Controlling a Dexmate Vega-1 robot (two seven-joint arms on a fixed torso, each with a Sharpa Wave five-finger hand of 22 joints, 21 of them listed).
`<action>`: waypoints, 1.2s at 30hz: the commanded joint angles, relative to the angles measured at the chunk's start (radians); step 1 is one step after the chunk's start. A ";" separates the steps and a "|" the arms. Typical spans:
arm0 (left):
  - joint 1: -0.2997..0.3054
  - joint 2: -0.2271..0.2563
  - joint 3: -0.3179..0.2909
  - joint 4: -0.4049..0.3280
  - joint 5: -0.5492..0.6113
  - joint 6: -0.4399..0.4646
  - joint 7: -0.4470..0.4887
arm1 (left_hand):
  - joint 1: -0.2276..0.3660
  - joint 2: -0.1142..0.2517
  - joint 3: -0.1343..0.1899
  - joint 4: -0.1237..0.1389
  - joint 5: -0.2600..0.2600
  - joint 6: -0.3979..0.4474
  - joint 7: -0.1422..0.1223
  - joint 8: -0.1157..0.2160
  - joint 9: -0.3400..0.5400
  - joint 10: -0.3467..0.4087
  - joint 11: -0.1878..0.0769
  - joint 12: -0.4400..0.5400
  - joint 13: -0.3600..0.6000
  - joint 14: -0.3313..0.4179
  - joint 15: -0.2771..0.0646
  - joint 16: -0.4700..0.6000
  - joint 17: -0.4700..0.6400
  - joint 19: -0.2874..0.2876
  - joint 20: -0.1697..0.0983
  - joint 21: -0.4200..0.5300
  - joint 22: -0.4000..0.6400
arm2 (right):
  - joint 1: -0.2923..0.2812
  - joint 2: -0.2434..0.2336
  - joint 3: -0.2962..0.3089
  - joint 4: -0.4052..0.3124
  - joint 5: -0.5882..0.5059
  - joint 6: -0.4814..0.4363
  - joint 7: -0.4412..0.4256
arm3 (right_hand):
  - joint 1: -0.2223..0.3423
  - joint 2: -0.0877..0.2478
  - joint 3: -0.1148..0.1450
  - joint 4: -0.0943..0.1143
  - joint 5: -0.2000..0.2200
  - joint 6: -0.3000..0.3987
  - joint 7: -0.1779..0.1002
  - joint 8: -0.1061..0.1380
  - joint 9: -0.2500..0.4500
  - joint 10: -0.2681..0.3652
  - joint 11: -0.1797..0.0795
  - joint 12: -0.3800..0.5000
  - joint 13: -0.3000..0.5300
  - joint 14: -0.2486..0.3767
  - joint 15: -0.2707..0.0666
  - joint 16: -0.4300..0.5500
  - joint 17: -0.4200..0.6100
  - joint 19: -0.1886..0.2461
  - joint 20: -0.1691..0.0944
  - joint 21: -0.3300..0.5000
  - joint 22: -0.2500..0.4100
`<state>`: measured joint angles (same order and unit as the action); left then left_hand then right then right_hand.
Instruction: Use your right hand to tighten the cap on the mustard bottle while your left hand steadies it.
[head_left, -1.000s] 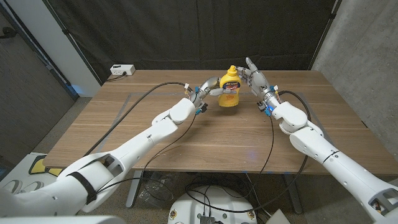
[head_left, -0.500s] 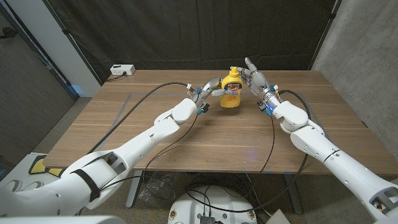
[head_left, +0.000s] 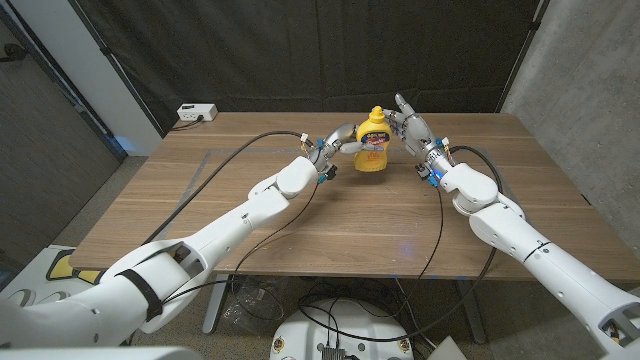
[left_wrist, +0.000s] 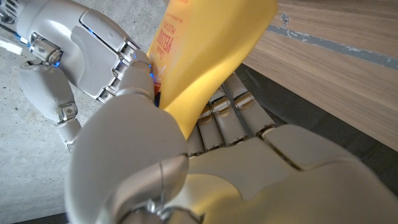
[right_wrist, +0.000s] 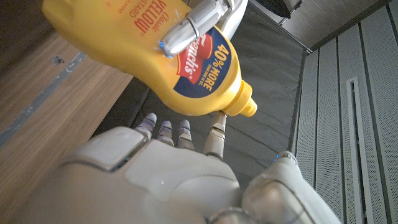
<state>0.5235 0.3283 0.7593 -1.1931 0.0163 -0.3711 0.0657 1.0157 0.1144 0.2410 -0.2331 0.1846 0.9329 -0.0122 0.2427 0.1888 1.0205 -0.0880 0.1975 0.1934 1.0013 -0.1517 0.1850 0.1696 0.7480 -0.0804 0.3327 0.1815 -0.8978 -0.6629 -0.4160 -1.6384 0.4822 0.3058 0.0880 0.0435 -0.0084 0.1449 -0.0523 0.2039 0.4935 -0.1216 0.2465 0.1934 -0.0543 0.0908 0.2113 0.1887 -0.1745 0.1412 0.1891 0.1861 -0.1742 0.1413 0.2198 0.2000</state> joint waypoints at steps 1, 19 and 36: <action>0.005 0.007 -0.007 -0.010 0.007 0.009 0.018 | 0.034 0.045 0.162 0.149 -0.001 0.065 0.031 0.000 0.005 0.019 -0.014 0.003 0.005 -0.004 -0.006 0.002 0.005 -0.006 0.003 -0.001 0.003 | -0.014 -0.008 0.010 -0.014 -0.002 -0.004 -0.017 | 0.007 0.011 -0.001 0.004 0.005 0.022 0.003 0.010 0.006 0.008 0.004 0.004 0.002 -0.080 0.000 0.003 0.001 -0.247 0.004 0.006 0.002; 0.008 0.003 -0.019 0.000 0.001 0.038 0.052 | 0.029 0.042 0.172 0.150 -0.001 0.067 0.033 -0.006 0.006 0.020 -0.013 0.001 0.006 -0.002 -0.007 0.002 0.005 -0.006 0.003 -0.004 0.003 | -0.050 -0.031 0.034 -0.044 0.002 0.008 -0.029 | 0.018 0.021 0.003 0.000 0.005 0.075 -0.011 0.032 0.016 0.039 0.002 0.017 0.002 -0.060 0.002 0.007 0.000 -0.235 0.006 0.010 0.001; -0.001 -0.002 -0.013 0.005 -0.001 0.042 0.054 | 0.023 0.040 0.181 0.151 -0.001 0.068 0.034 -0.010 0.007 0.019 -0.014 -0.001 0.006 -0.002 -0.005 0.002 0.004 -0.005 0.003 -0.005 0.003 | -0.075 -0.054 0.050 -0.066 0.005 0.025 -0.016 | 0.033 0.031 0.007 -0.006 0.004 0.125 -0.014 0.049 0.020 0.083 -0.002 0.032 0.002 -0.027 -0.002 0.013 0.000 -0.218 0.002 0.016 0.001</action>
<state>0.5275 0.3281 0.7435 -1.1895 0.0186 -0.3350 0.1198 1.0157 0.1145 0.2533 -0.2454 0.1846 0.9332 -0.0123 0.2333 0.1934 1.0206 -0.0881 0.1927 0.2001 0.9940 -0.1514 0.1812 0.1705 0.7481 -0.0804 0.3288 0.1815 -0.9545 -0.7024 -0.3772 -1.6886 0.4855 0.3221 0.0677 0.0698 0.0179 0.1462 -0.0536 0.2039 0.6074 -0.1355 0.2934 0.2144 0.0227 0.0923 0.2344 0.1886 -0.1745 0.1412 0.1968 0.1862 -0.1742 0.1412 0.2273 0.2002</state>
